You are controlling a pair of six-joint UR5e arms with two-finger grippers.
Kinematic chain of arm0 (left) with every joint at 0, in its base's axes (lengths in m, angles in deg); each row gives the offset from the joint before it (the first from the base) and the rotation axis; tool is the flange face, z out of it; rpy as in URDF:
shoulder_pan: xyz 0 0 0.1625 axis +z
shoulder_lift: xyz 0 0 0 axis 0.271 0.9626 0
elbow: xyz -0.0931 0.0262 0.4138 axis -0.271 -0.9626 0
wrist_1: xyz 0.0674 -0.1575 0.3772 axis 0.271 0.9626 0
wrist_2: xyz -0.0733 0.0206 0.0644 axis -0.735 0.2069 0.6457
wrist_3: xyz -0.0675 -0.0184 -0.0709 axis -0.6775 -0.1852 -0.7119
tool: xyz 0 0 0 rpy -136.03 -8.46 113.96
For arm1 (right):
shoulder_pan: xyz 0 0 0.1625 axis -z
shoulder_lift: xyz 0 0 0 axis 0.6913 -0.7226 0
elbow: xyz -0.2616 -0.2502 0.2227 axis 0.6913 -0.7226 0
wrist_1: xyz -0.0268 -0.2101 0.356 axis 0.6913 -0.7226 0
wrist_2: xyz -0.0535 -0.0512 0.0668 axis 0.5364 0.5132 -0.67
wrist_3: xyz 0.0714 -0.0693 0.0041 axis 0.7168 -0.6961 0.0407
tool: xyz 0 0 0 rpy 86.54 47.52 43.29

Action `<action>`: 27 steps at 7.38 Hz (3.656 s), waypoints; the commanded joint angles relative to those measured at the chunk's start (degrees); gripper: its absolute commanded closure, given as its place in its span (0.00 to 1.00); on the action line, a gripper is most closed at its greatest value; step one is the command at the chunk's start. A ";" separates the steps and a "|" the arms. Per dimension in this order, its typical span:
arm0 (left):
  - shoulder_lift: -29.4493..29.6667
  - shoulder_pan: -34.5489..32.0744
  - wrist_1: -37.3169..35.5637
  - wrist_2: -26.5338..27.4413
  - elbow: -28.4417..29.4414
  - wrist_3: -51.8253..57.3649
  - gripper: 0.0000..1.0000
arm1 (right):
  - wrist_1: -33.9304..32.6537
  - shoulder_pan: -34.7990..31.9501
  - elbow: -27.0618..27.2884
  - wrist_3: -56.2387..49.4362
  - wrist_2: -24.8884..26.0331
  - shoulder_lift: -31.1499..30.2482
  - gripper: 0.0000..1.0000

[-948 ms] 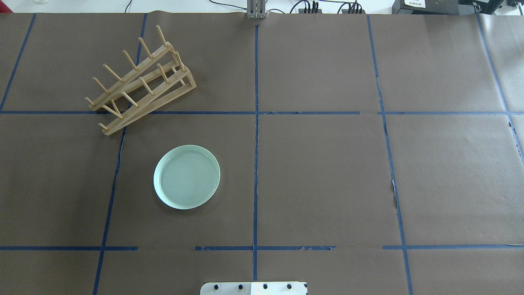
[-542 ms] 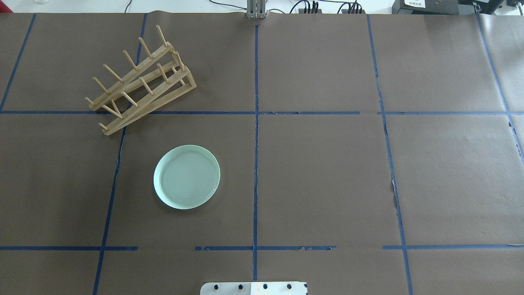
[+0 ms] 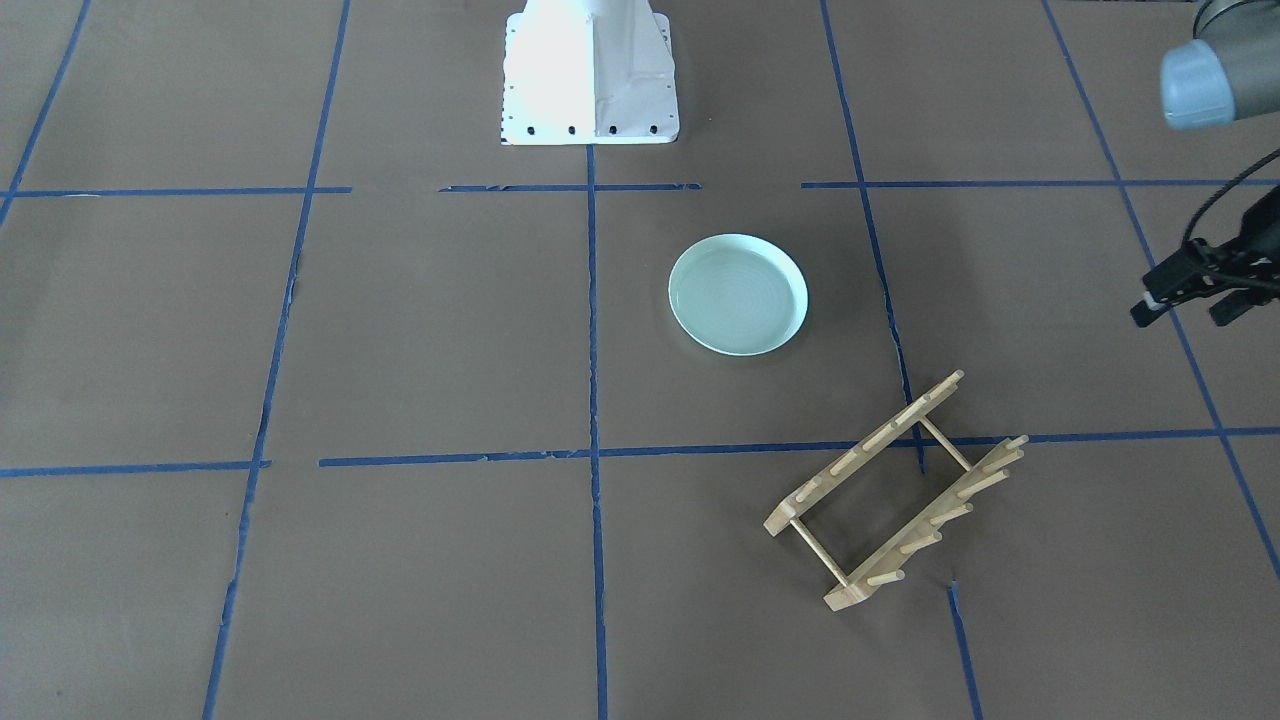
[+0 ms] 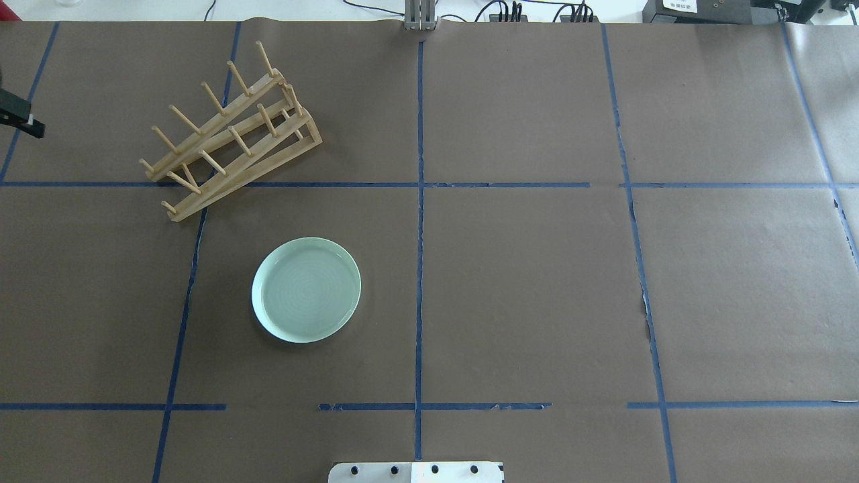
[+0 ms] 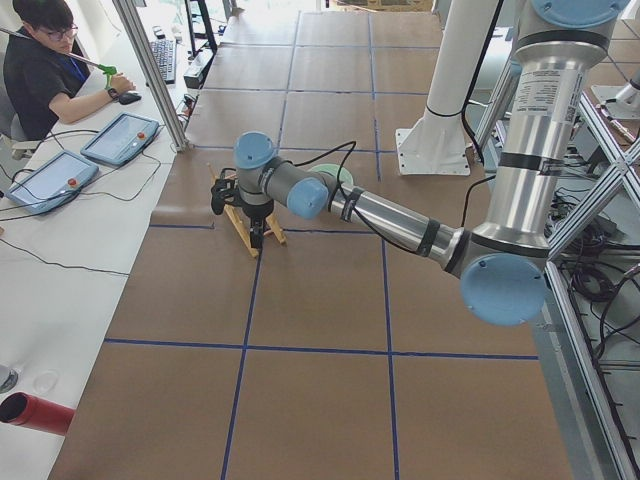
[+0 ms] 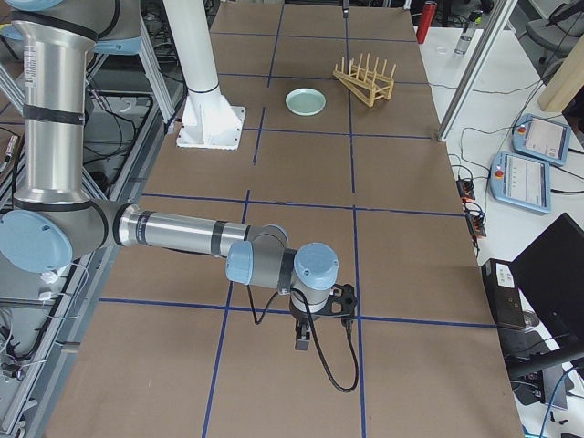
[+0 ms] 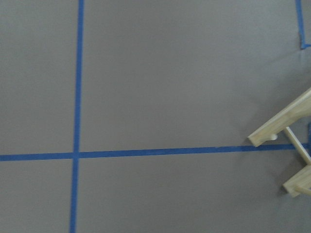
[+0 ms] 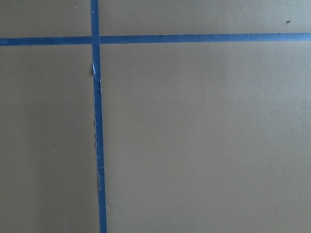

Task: Place plate on rack
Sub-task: 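Reach the left gripper down to the green plate and grasp its rim, then lift the green plate with the left gripper and tilt it upright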

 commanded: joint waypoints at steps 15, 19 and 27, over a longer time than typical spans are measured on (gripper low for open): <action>35.69 39.41 -18.92 19.30 21.71 -42.76 0.49 | 0.00 0.06 -0.06 0.00 0.00 0.00 0.00; 34.90 39.76 -18.83 19.21 21.44 -42.76 0.73 | 0.00 0.06 0.03 0.00 0.00 0.00 0.00; 32.52 32.76 -14.62 18.42 1.98 -45.03 1.00 | 0.00 -0.03 0.03 0.00 0.00 0.00 0.00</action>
